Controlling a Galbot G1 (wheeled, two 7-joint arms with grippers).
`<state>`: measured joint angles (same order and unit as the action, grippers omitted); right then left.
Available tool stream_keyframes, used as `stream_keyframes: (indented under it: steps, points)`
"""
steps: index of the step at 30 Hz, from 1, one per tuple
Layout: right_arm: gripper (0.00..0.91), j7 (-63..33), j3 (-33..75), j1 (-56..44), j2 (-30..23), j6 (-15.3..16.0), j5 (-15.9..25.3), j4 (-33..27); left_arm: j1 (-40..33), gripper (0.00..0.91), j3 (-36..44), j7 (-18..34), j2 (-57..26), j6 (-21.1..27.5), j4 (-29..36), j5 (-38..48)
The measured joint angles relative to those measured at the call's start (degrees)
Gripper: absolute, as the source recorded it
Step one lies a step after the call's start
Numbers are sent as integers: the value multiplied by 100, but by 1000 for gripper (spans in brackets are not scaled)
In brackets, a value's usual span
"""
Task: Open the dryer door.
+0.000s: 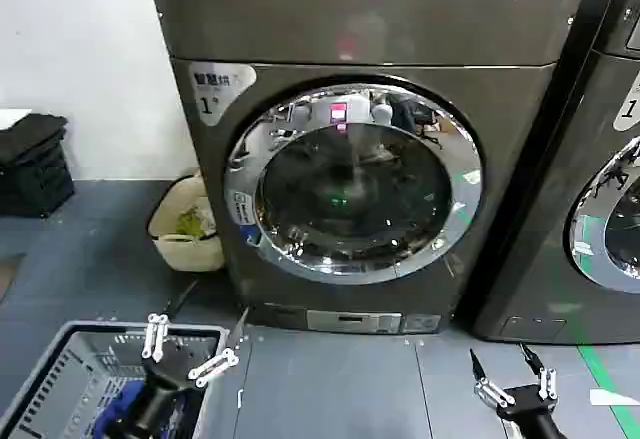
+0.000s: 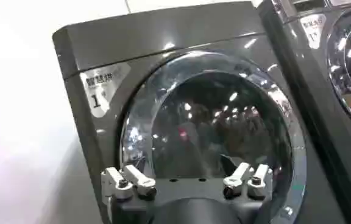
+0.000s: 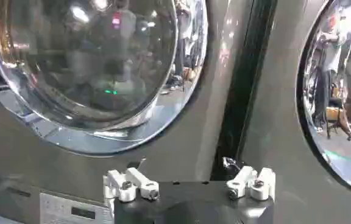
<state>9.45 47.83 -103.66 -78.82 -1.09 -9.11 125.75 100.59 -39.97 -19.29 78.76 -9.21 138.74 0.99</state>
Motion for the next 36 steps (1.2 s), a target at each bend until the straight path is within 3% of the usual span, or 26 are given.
stream_keyframes:
  steps: [7, 23, 36]
  points:
    - [907, 154, 15, 92, 55, -94, -49, 34, 28, 907, -1, 0, 1, -14, 10, -3]
    - [907, 667, -403, 779, 841, -416, -825, -150, 113, 907, -58, 5, -79, -21, 112, 167]
    - [907, 613, -1345, 2073, 1758, -228, -1040, -481, 279, 907, -106, 1, -52, -9, 269, 291]
